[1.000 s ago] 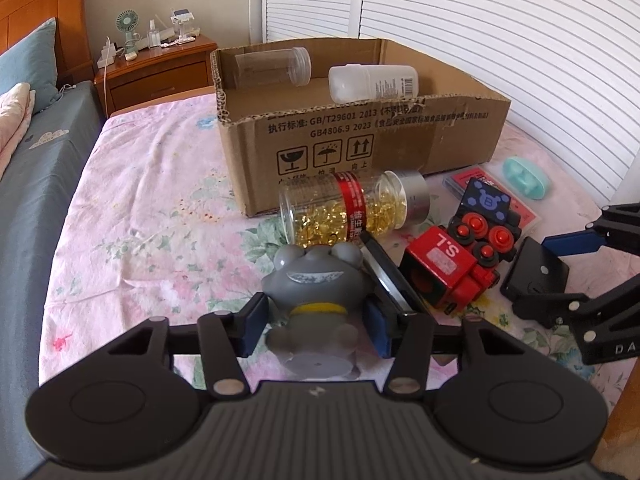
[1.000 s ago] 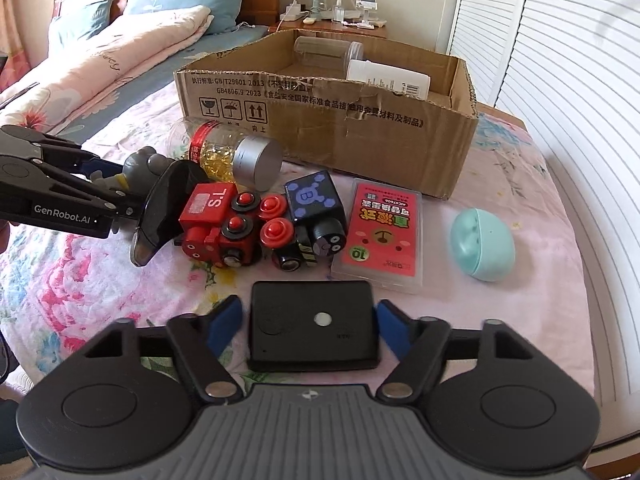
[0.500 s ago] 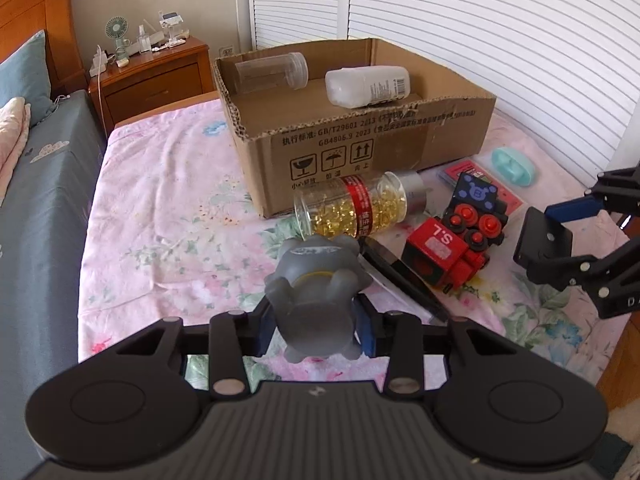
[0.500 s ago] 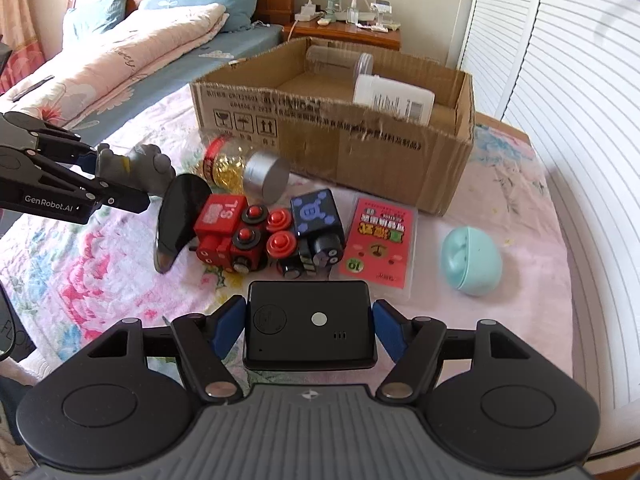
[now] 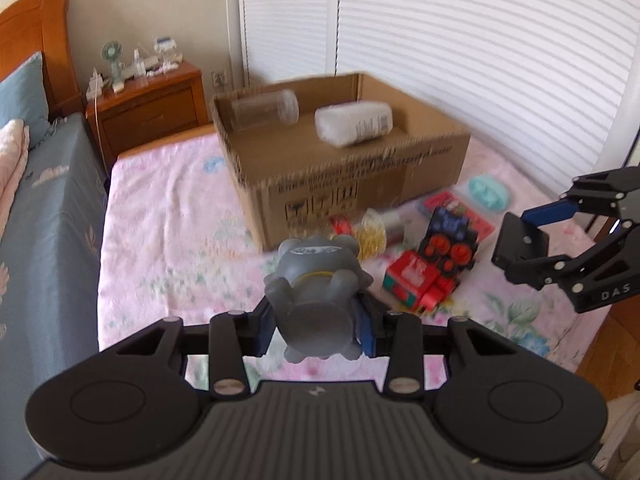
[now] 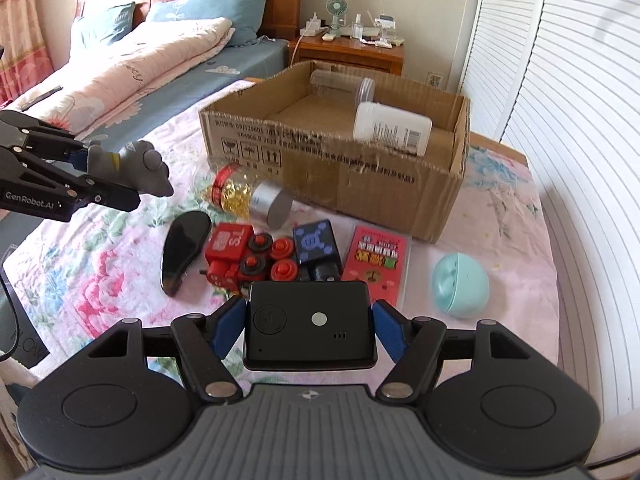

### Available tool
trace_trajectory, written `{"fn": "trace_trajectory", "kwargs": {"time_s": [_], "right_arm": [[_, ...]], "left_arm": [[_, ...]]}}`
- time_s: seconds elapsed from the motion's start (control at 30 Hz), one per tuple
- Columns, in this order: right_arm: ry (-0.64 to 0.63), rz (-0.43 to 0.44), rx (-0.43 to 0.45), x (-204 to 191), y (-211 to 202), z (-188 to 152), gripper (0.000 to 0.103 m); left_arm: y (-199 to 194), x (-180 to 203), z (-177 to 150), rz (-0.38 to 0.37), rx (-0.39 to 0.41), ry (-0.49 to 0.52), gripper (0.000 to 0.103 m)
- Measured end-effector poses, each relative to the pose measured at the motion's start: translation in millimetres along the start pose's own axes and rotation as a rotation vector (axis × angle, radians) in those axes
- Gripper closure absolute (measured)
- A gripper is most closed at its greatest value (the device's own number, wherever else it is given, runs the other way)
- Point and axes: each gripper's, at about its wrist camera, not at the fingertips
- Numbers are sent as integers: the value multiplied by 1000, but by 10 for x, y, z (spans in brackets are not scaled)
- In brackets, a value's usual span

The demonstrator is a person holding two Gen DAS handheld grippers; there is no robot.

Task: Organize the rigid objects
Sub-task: 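Drop the grey toy into the box with the left gripper while the right drops the black pad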

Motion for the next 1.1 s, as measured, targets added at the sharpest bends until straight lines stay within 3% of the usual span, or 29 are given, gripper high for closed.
{"fn": "trace_trajectory", "kwargs": {"time_s": [0.27, 0.53, 0.57, 0.6, 0.63, 0.67, 0.7, 0.77, 0.9, 1.1], "right_arm": [[-61, -13, 57, 68, -139, 305, 29], [-95, -47, 106, 158, -211, 571, 29], [-97, -47, 110, 165, -216, 597, 29], [-99, -49, 115, 172, -221, 618, 29], [-100, -51, 119, 177, -225, 635, 29], [-102, -51, 120, 185, -223, 646, 29], [-104, -51, 120, 189, -222, 655, 29], [-108, -55, 120, 194, -217, 663, 29], [-106, -52, 113, 233, -175, 685, 29], [-86, -49, 104, 315, -90, 803, 29]], "left_arm": [[4, 6, 529, 0, 98, 51, 64], [473, -103, 1165, 49, 114, 54, 63], [532, -125, 1226, 59, 124, 46, 61], [592, -148, 1288, 70, 139, 39, 51], [655, -173, 1340, 87, 149, 32, 38], [707, -196, 1374, 117, 151, 16, 11], [745, -209, 1381, 162, 163, -7, 2], [775, -218, 1351, 188, 176, -8, 2], [780, -204, 1224, 123, 112, -17, 1], [627, -79, 1048, 80, 97, -19, 1]]}}
Point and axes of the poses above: each gripper's, at about its wrist camera, not at the fingertips, and y roughly the way its jaws point, x to its right, z to its top, and after that the axes turned 2 degrees about -x, right-handed
